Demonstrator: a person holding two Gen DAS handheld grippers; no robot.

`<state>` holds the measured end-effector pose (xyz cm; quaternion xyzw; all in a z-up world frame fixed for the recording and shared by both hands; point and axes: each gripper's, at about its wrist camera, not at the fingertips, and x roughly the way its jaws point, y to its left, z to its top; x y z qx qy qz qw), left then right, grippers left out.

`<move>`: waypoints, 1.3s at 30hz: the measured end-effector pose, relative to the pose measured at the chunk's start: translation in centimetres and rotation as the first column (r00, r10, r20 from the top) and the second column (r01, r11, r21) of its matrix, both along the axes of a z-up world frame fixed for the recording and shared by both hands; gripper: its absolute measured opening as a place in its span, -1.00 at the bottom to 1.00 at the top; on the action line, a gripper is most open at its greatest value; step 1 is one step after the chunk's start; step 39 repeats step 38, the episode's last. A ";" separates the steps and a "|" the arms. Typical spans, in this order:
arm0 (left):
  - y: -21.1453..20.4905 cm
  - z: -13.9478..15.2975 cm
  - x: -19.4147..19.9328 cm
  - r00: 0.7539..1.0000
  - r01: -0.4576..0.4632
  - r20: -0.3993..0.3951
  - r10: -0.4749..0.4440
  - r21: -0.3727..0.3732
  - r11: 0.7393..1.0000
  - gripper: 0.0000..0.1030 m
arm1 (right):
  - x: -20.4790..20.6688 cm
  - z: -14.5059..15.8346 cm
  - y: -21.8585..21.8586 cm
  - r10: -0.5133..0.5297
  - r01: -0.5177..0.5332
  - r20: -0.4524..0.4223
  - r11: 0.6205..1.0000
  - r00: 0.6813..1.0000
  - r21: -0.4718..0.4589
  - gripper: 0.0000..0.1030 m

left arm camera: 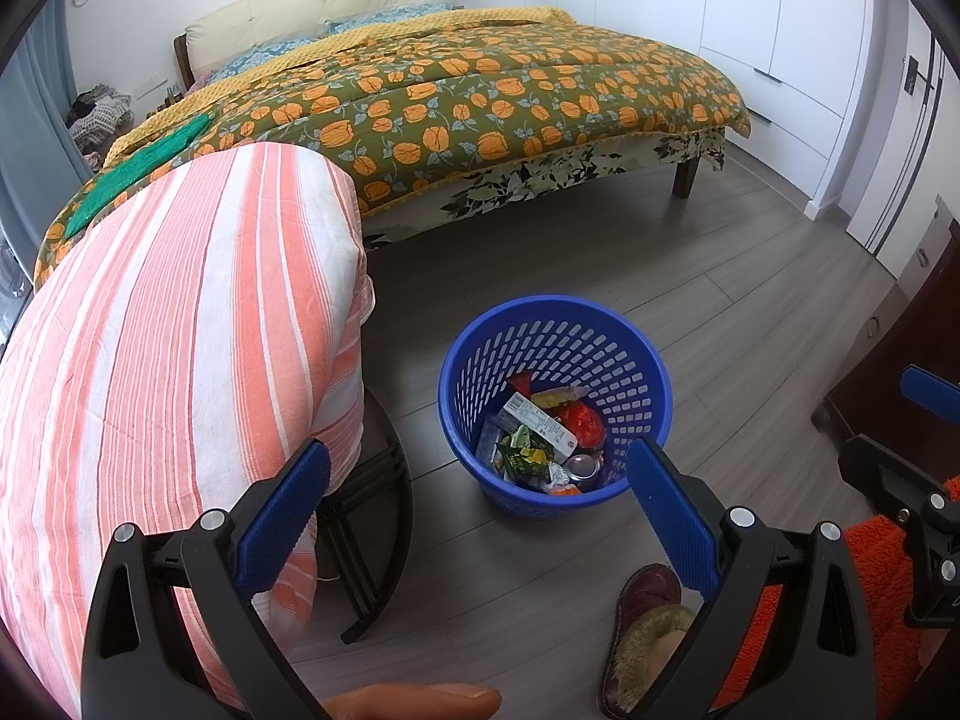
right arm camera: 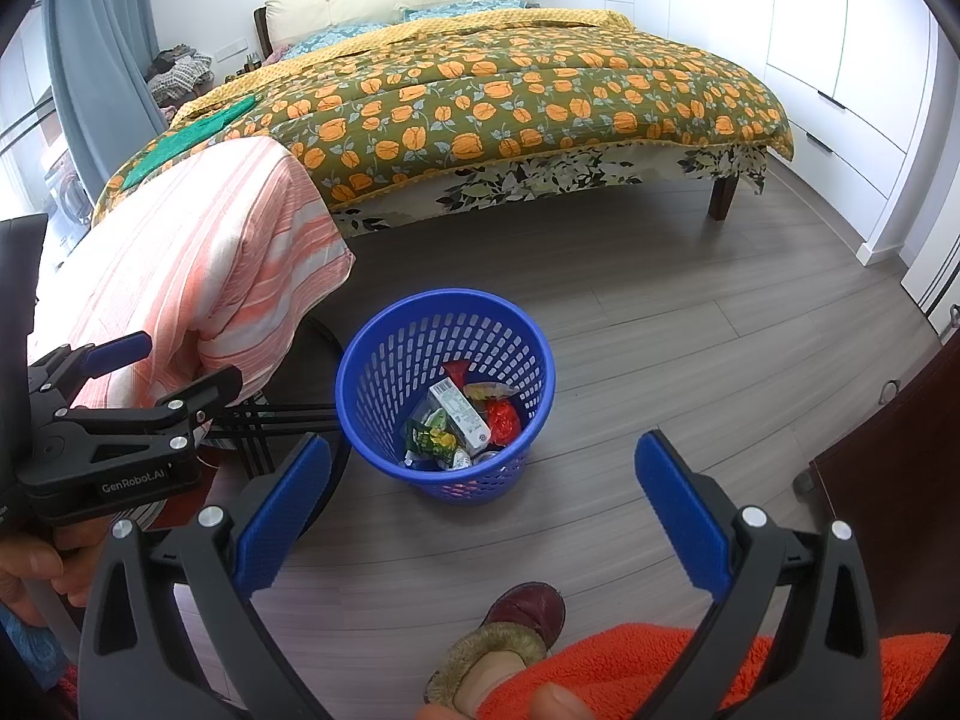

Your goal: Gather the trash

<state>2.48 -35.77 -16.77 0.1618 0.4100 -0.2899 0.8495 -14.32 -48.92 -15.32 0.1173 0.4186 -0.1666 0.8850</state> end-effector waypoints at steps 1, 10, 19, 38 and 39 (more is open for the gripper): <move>-0.1 0.1 0.0 1.000 0.000 0.000 0.000 0.000 1.000 0.90 | 0.0 0.0 0.0 0.000 0.000 0.000 1.000 1.000 0.000 0.91; 0.0 0.0 0.0 1.000 0.000 0.001 0.000 0.001 1.000 0.90 | -0.1 -0.1 -0.1 0.001 -0.001 -0.001 1.000 1.000 0.000 0.91; -0.2 0.2 0.1 1.000 0.001 -0.002 -0.001 0.003 1.000 0.90 | 0.0 0.0 -0.1 0.000 0.000 -0.002 1.000 1.000 0.000 0.91; 0.7 0.2 -0.6 1.000 0.004 0.008 -0.004 0.012 1.000 0.90 | -0.8 -0.5 -0.8 -0.002 0.002 -0.005 1.000 1.000 0.002 0.91; 0.7 0.2 -0.6 1.000 0.004 0.008 -0.004 0.012 1.000 0.90 | -0.8 -0.5 -0.8 -0.002 0.002 -0.005 1.000 1.000 0.002 0.91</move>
